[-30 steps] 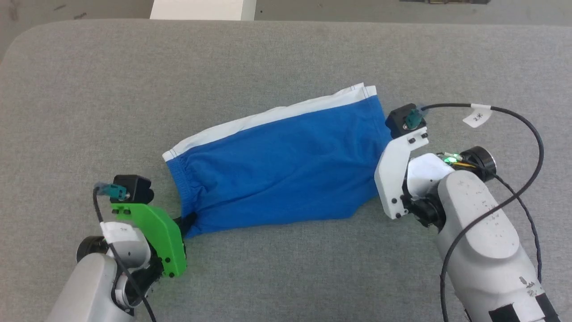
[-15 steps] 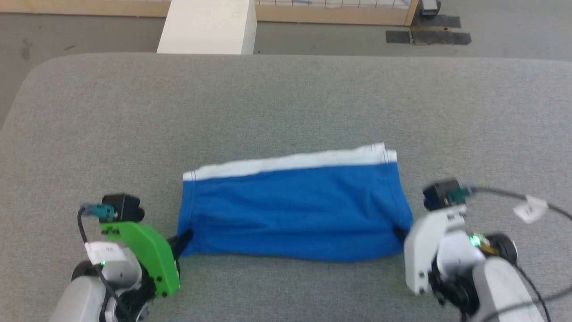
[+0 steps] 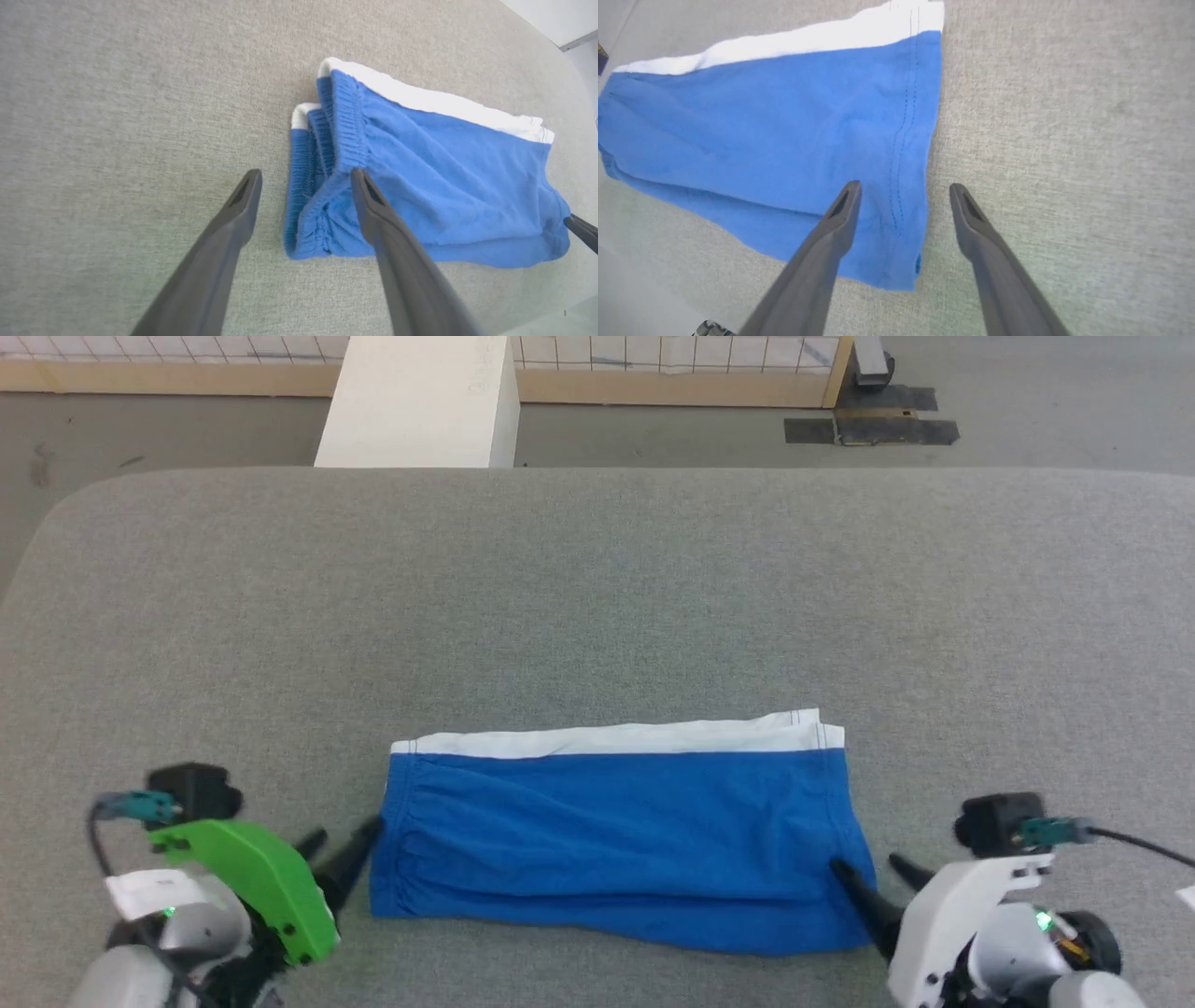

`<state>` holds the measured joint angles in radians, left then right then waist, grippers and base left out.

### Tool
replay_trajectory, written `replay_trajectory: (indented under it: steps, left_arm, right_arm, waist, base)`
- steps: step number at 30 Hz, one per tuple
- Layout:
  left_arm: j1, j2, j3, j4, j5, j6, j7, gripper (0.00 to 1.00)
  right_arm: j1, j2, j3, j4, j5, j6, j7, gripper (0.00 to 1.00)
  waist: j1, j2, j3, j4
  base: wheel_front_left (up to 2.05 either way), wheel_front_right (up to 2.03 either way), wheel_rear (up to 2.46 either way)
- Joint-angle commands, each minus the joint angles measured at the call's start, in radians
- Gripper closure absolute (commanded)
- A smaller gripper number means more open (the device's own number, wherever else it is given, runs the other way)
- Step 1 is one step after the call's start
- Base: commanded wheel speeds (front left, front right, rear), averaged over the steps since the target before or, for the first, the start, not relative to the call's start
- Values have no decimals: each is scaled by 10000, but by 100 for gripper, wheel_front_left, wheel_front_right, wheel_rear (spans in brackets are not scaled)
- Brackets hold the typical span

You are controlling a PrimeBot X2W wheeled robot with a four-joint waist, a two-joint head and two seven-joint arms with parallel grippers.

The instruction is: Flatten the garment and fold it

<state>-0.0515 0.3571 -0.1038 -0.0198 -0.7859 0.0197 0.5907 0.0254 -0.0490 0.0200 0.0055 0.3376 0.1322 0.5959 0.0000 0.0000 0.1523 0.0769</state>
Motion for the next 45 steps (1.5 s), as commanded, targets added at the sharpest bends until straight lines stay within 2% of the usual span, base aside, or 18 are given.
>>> replay_trajectory:
  steps: [1, 3, 6, 8, 12, 13, 18, 26, 27, 28, 29, 34, 38, 45]
  left_arm:
    - [7, 112, 213, -264, 42, 40, -329, 0]
    - [-129, 153, 603, -594, 351, 12, -1254, 0]
    - [-367, 327, 932, -659, 1301, -352, -3209, 0]
    - [-409, 425, 887, -499, 2027, -711, -4606, 0]
    - [-423, 325, 868, 107, 3254, -919, -7530, 0]
    - [-423, 277, 865, 280, 3438, -930, -7955, 0]
    - [-571, -68, 1026, 685, 4270, -957, -8509, 0]
    - [-627, -802, 1776, 483, 4796, -1289, -8522, 0]
    - [-631, -878, 1846, 494, 4829, -1327, -8522, 0]
    - [-628, -920, 1885, 511, 4869, -1354, -8522, 0]
    - [-641, -969, 1931, 492, 4929, -1384, -8522, 0]
    - [-630, -1194, 2097, 453, 5055, -1461, -8523, 0]
    - [-641, -1259, 2173, 460, 5119, -1487, -8523, 0]
    - [-574, -1269, 2130, 359, 5151, -1500, -8524, 0]
  right_arm:
    - [-172, -12, -160, -241, 84, -15, -118, 0]
    - [-384, -12, -441, -539, -65, -15, -140, 0]
    - [-849, -12, -709, -637, -501, -15, 234, 0]
    - [-1201, -12, -756, -474, -656, -15, 573, 0]
    - [-1822, -12, -519, 90, -1006, -15, 1394, 0]
    - [-1923, -12, -437, 252, -1087, -15, 1614, 0]
    - [-2268, -12, 18, 956, -1249, -15, 2531, 0]
    - [-2597, -12, 872, 1608, -1598, -15, 2940, 0]
    - [-2618, -12, 931, 1725, -1707, -15, 3081, 44]
    - [-2645, -12, 979, 1784, -1824, -15, 3167, 74]
    - [-2672, -12, 991, 1830, -1927, -15, 3236, 100]
    - [-2776, -12, 598, 1789, -2050, -15, 3239, 100]
    - [-2787, -12, -178, 1594, -2348, -15, 3310, 100]
    - [-2685, -60, -2036, 1004, -4073, -15, 3853, 100]
  waist:
    - [0, 0, -51, 8]
    - [0, 0, -54, 12]
    - [0, 0, 3, -20]
    - [0, 0, 59, -23]
    - [0, 0, 243, 34]
    - [0, 0, 285, 52]
    - [0, 0, 542, 206]
    - [0, 0, 821, 295]
    - [0, 0, 829, 297]
    - [0, 0, 834, 300]
    - [0, 0, 840, 308]
    - [0, 0, 839, 334]
    - [0, 0, 808, 342]
    - [0, 0, 740, 311]
  base:
    - [0, 0, 0]
    - [0, 0, 0]
    - [0, 0, 0]
    - [0, 0, 0]
    - [0, 0, 0]
    - [0, 0, 0]
    - [0, 0, 0]
    - [0, 0, 0]
    - [0, 0, 0]
    - [0, 0, 0]
    - [0, 0, 0]
    - [0, 0, 0]
    - [0, 0, 0]
    - [0, 0, 0]
